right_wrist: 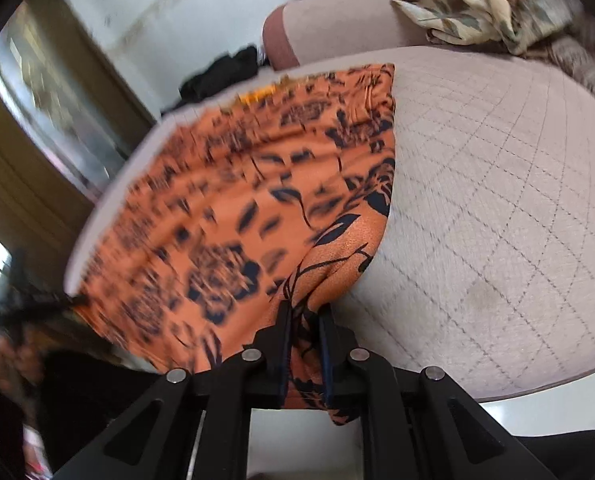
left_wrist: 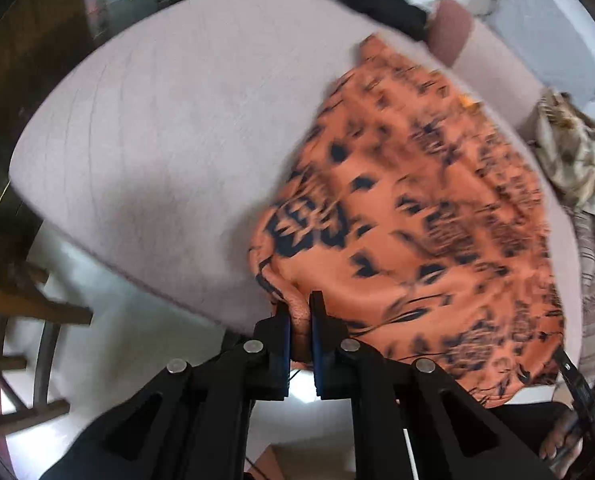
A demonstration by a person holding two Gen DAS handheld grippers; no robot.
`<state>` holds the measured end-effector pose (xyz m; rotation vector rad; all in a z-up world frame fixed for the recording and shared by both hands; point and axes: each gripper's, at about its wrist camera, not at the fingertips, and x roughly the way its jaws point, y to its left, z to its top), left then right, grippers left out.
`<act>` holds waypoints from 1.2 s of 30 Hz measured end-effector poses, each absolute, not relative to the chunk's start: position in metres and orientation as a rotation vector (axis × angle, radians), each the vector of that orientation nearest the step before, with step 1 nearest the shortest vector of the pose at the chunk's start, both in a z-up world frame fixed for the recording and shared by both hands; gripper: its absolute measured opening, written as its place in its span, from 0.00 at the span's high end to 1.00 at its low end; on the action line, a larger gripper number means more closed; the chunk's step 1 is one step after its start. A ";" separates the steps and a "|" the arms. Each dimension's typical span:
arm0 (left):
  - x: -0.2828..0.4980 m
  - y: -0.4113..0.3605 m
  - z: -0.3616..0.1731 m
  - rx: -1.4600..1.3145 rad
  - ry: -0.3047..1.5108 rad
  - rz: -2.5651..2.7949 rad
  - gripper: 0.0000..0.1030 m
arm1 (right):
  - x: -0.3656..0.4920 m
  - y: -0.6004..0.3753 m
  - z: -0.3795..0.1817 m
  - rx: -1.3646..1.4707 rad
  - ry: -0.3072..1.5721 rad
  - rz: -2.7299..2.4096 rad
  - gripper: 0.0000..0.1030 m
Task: Fold small clothes
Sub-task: 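Carry the held hem over the blouse toward the collar with both tools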
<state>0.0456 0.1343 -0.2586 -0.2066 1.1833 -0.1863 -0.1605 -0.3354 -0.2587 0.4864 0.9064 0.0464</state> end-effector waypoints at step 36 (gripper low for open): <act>0.262 0.058 -0.180 -0.376 0.921 -0.260 0.92 | 0.050 -0.460 -0.244 0.971 0.862 0.004 0.46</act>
